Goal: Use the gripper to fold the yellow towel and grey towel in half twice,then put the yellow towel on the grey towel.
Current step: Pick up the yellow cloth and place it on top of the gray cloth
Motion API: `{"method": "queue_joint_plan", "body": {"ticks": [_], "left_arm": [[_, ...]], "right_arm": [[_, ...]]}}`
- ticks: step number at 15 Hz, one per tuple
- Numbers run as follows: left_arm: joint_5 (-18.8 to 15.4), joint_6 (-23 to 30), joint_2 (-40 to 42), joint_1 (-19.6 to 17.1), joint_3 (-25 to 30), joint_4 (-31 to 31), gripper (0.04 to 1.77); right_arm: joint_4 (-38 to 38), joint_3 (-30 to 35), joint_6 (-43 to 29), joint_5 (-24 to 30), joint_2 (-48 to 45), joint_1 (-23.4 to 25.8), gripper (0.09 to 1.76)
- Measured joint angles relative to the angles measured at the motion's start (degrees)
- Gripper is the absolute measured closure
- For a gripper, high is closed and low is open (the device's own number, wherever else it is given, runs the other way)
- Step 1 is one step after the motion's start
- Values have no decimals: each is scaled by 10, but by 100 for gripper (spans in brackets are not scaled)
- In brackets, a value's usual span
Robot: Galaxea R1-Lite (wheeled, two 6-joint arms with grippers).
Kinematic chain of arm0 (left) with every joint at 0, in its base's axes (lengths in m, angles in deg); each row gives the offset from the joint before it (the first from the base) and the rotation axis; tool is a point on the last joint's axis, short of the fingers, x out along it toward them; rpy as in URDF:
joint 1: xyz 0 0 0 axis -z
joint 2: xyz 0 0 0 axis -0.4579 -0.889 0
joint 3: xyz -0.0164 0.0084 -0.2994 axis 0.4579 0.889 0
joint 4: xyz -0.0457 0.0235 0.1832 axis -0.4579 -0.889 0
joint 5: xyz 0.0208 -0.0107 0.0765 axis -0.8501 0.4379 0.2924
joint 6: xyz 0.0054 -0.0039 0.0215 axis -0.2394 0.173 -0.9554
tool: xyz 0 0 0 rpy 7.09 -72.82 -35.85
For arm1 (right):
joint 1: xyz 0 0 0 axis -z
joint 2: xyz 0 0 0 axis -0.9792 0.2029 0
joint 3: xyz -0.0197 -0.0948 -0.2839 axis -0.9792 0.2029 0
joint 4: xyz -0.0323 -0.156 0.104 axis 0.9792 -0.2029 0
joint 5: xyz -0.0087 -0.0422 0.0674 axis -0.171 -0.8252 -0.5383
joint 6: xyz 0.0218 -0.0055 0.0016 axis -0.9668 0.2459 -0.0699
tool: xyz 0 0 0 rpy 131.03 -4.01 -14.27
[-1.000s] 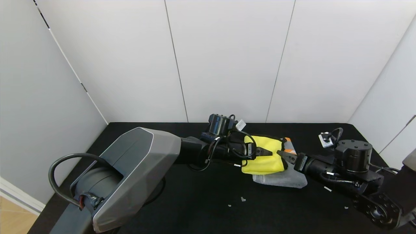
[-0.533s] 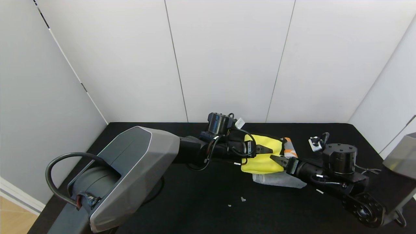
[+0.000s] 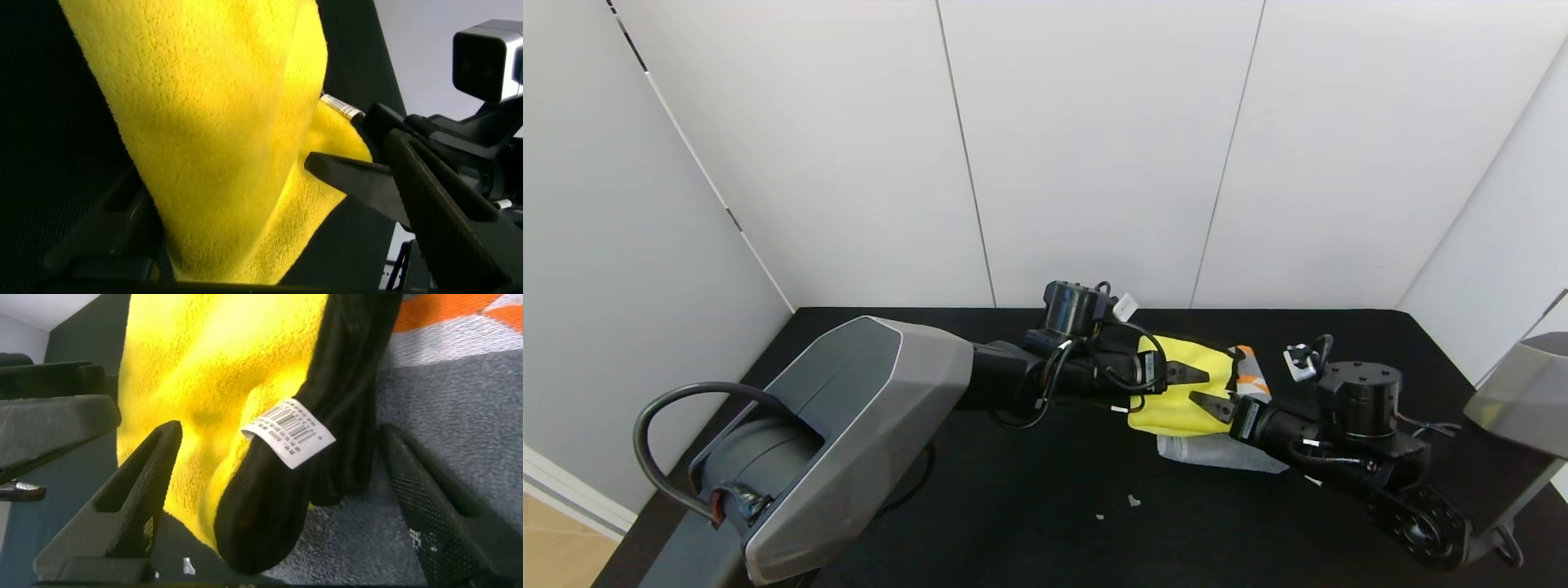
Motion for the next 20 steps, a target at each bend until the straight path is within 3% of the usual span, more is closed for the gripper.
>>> {"method": "queue_joint_plan", "body": {"ticks": [1, 4, 8, 9, 20], "left_arm": [[0, 0, 0, 0, 0, 0, 11], [1, 0, 0, 1, 0, 0, 11], [0, 0, 0, 1, 0, 1, 10], [1, 0, 0, 1, 0, 1, 10], [1, -1, 20, 0, -1, 1, 10]], "right_arm": [[1, 0, 0, 0, 0, 0, 21], [24, 3, 0, 1, 2, -3, 70], [27, 6, 0, 0, 5, -8, 120], [28, 6, 0, 0, 5, -8, 174], [27, 22, 0, 2, -50, 20, 169]]}}
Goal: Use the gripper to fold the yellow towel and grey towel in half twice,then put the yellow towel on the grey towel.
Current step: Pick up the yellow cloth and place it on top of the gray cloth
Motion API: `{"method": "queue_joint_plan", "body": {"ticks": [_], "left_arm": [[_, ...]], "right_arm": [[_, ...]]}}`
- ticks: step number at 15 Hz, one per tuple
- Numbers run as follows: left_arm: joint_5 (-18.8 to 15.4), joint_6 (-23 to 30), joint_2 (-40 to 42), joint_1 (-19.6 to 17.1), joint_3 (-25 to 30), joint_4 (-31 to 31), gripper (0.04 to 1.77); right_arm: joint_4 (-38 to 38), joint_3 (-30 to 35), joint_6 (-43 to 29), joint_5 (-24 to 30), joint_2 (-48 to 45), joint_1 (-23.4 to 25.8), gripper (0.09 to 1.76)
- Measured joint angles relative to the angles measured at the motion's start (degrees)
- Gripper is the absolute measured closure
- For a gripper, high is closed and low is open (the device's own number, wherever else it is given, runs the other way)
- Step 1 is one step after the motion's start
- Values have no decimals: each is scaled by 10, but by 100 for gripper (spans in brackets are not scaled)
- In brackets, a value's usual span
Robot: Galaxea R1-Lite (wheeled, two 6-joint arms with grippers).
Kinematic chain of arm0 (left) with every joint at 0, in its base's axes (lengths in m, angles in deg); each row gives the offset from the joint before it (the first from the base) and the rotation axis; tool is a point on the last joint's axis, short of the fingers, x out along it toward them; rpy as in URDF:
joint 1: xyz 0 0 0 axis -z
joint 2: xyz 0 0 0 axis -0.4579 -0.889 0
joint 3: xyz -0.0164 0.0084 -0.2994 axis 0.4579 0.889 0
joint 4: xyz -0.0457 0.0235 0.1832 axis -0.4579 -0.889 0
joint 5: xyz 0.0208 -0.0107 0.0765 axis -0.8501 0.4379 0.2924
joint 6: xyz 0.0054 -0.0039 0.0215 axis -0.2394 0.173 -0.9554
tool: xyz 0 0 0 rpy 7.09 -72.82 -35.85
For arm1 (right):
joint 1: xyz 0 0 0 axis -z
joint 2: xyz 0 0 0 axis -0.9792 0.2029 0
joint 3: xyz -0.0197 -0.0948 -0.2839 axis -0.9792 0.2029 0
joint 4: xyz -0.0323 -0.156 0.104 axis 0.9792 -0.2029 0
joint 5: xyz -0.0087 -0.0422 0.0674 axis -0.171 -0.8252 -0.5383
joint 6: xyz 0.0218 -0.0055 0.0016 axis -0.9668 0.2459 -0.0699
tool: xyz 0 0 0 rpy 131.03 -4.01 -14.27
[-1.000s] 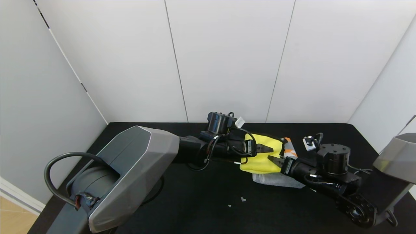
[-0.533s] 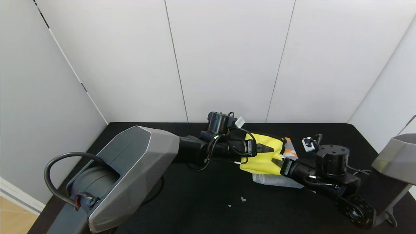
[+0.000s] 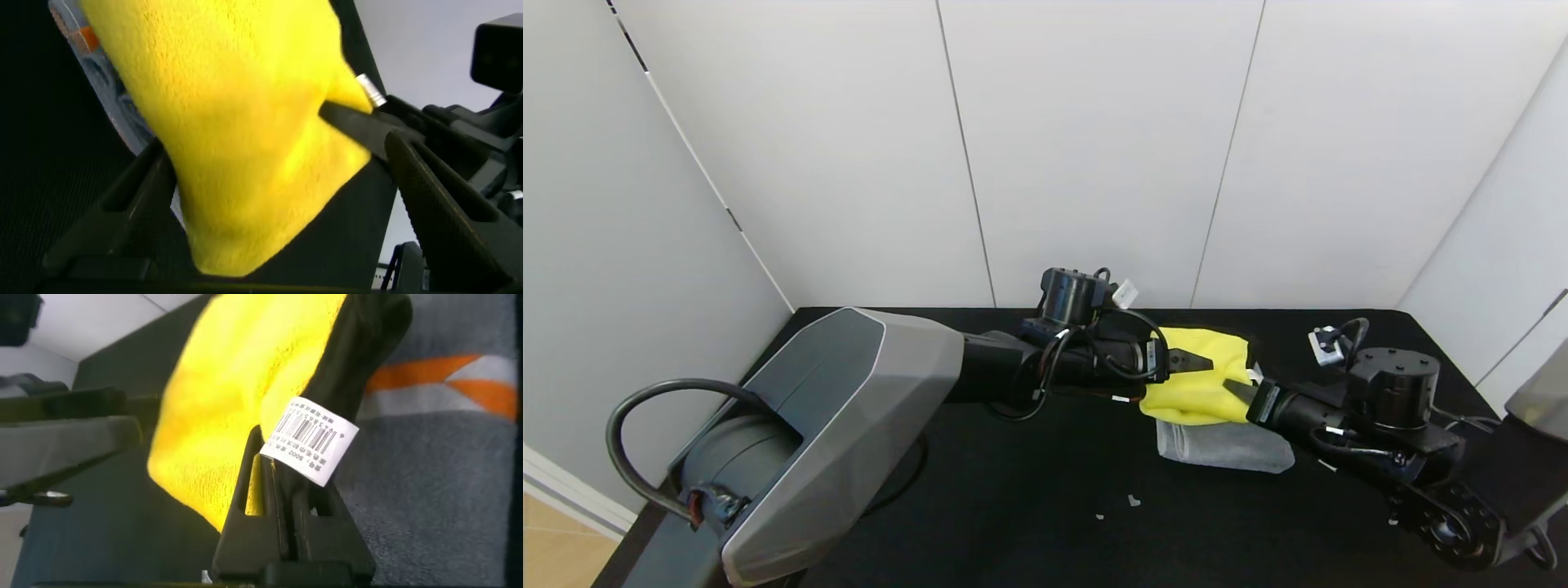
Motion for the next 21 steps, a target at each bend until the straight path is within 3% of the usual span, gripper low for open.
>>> {"method": "queue_joint_plan", "body": {"ticks": [6, 18, 21], "left_arm": [[0, -1, 2, -3, 1, 0, 9], [1, -1, 17, -13, 14, -1, 9], [1, -2, 18, -14, 13, -1, 9]], "right_arm": [[1, 30, 3, 0, -16, 41, 169], [2, 53, 3, 1, 20, 30, 169], [7, 53, 3, 1, 21, 27, 122]]}}
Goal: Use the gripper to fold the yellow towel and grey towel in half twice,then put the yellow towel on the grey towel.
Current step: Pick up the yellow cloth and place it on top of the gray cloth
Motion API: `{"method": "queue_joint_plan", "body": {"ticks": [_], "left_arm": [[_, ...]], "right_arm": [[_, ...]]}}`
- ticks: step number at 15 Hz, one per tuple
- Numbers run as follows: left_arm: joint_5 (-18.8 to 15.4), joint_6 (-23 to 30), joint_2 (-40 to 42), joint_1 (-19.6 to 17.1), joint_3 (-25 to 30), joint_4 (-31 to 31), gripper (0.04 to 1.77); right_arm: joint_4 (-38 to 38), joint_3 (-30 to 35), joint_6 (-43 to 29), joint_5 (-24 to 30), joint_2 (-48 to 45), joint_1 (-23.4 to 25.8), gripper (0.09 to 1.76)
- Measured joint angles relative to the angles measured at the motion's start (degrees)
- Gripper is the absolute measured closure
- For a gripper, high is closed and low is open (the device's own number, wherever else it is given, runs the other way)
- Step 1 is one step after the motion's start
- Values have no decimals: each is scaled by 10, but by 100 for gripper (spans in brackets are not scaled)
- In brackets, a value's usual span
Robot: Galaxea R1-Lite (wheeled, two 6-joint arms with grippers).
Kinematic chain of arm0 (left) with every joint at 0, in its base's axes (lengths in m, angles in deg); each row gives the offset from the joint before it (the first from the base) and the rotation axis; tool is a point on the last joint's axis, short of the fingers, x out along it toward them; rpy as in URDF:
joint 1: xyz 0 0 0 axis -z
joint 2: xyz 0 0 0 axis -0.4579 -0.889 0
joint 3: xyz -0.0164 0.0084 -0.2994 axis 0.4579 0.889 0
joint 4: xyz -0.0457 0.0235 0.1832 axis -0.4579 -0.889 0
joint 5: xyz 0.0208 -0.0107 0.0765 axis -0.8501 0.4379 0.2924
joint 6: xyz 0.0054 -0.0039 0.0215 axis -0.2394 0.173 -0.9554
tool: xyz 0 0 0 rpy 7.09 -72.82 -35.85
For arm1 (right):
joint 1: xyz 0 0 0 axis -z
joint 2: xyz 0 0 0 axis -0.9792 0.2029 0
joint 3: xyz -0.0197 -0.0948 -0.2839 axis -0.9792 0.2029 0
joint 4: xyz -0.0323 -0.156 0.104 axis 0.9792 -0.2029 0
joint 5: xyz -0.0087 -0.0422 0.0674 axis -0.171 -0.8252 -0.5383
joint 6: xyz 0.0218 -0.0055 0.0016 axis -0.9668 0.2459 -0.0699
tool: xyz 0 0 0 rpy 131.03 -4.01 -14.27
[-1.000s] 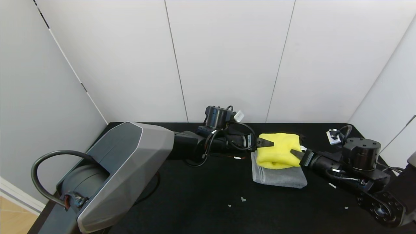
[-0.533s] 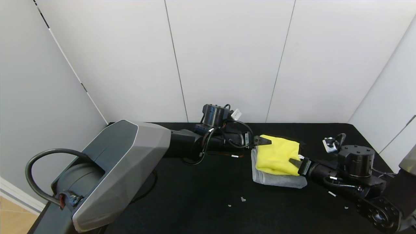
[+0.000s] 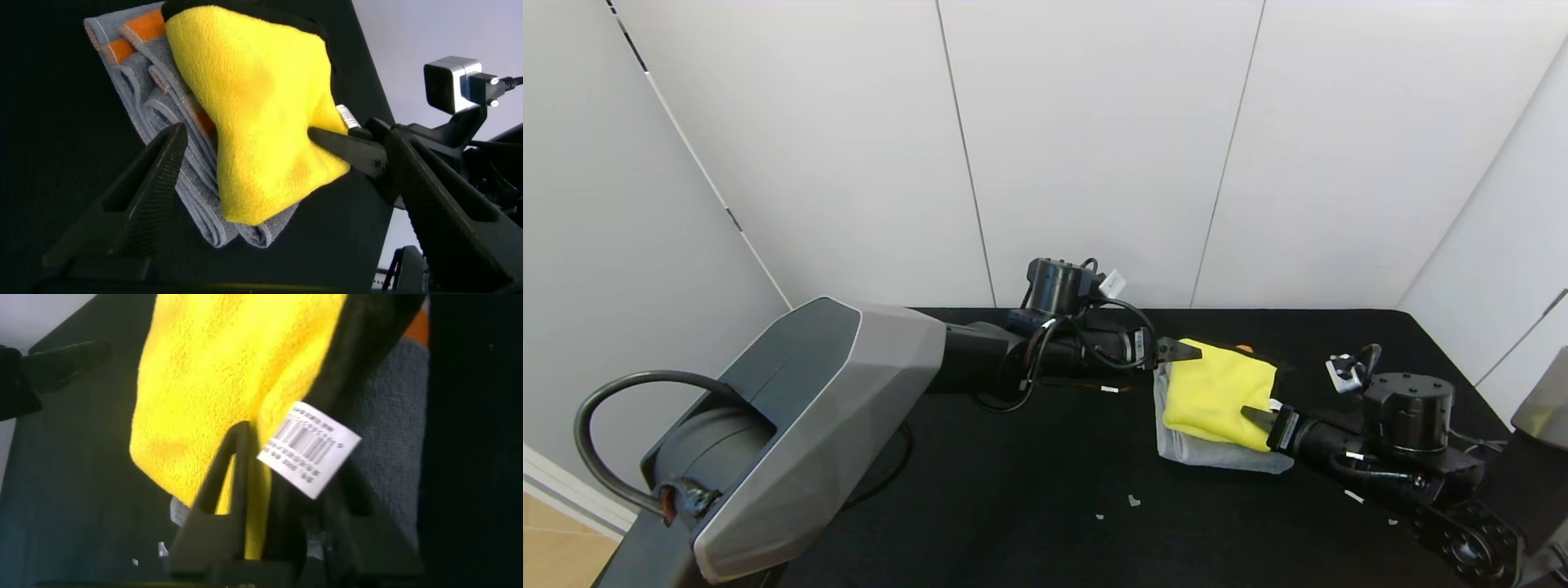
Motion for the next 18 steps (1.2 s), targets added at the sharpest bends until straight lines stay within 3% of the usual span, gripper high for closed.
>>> {"method": "queue_joint_plan", "body": {"ticks": [3, 7, 12, 18], "left_arm": [[0, 0, 1, 0, -1, 0, 9], [0, 0, 14, -4, 3, -7, 9], [3, -4, 61, -6, 41, -5, 9], [57, -59, 167, -5, 159, -2, 9]], "right_arm": [[6, 4, 0, 0, 0, -2, 88], [7, 22, 0, 0, -16, 0, 58], [6, 57, 0, -1, -65, -1, 38], [3, 101, 15, -1, -155, -1, 25]]}}
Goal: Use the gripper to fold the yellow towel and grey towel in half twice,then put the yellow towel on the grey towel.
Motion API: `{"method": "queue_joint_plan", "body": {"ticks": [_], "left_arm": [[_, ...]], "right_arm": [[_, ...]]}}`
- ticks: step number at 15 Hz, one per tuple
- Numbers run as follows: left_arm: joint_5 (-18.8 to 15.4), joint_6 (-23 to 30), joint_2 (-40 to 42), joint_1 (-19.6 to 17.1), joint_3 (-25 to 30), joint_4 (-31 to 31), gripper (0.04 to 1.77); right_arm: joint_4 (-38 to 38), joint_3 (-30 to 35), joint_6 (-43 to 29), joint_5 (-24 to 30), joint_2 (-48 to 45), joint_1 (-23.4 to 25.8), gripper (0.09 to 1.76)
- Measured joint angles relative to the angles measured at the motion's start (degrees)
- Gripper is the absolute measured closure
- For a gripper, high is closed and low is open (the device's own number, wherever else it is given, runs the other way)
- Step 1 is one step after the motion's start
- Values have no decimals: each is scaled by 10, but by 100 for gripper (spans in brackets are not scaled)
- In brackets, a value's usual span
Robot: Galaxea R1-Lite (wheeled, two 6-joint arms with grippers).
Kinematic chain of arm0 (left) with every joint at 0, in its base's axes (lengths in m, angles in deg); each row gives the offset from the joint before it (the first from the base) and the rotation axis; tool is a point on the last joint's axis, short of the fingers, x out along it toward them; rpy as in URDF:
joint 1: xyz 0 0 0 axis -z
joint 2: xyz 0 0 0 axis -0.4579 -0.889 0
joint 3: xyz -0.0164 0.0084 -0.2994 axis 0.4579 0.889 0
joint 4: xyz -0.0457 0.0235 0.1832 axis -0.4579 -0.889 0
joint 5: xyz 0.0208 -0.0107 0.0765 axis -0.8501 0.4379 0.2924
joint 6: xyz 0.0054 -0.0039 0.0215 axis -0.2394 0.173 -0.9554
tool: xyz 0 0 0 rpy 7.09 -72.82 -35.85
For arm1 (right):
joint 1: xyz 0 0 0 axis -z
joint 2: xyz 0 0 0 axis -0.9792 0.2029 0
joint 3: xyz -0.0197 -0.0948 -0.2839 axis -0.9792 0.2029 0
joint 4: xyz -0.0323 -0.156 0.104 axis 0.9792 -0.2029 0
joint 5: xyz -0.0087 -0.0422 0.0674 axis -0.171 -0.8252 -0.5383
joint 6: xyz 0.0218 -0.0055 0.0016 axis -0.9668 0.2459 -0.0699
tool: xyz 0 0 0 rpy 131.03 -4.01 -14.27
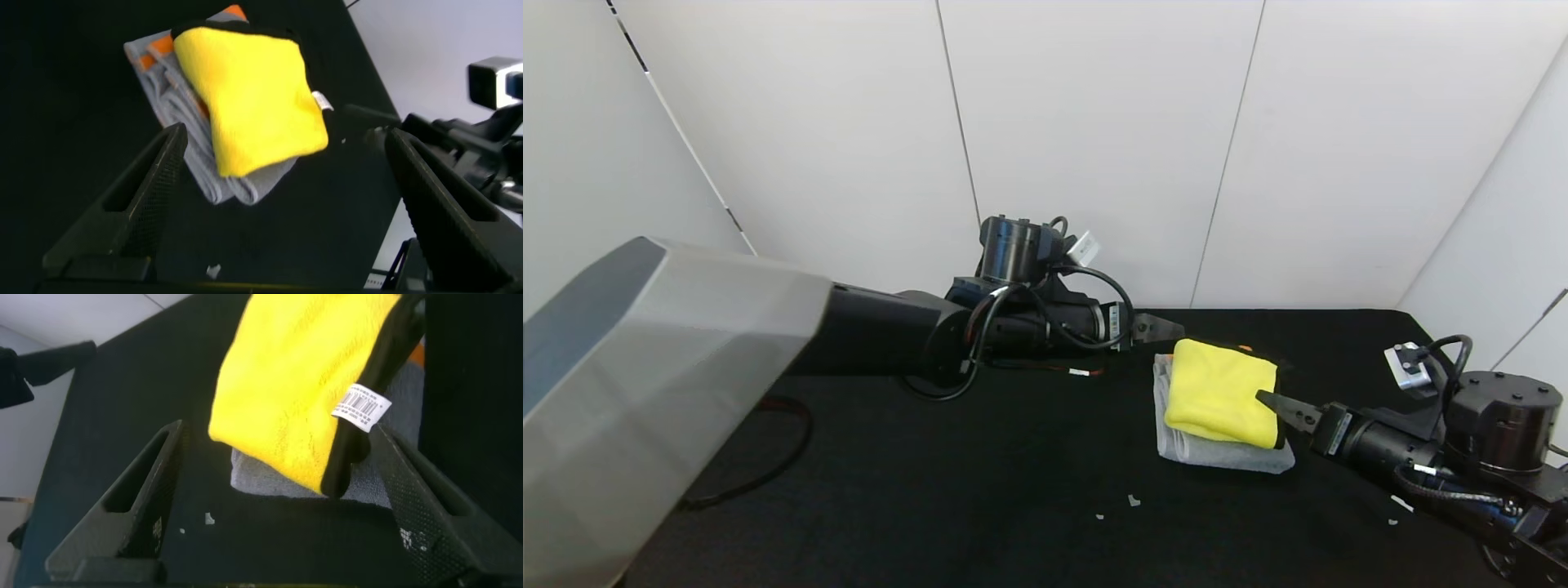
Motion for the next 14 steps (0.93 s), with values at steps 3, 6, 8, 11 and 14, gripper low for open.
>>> {"method": "queue_joint_plan", "body": {"ticks": [3, 6, 8, 11, 14], "left_arm": [[41, -45, 80, -2, 90, -1, 9], [82, -81, 178, -5, 184, -11, 9], [104, -94, 250, -10, 240, -26, 9], [158, -132, 356, -30, 315, -58, 9], [178, -169, 470, -70, 382, -108, 9]], "right_arm": [[-3, 28, 29, -3, -60, -1, 21], [-32, 54, 66, -6, -125, -1, 19], [-77, 60, 78, -7, -177, -1, 18], [-173, 59, 103, -8, -272, -1, 17], [-276, 56, 142, -25, -380, -1, 16]]}}
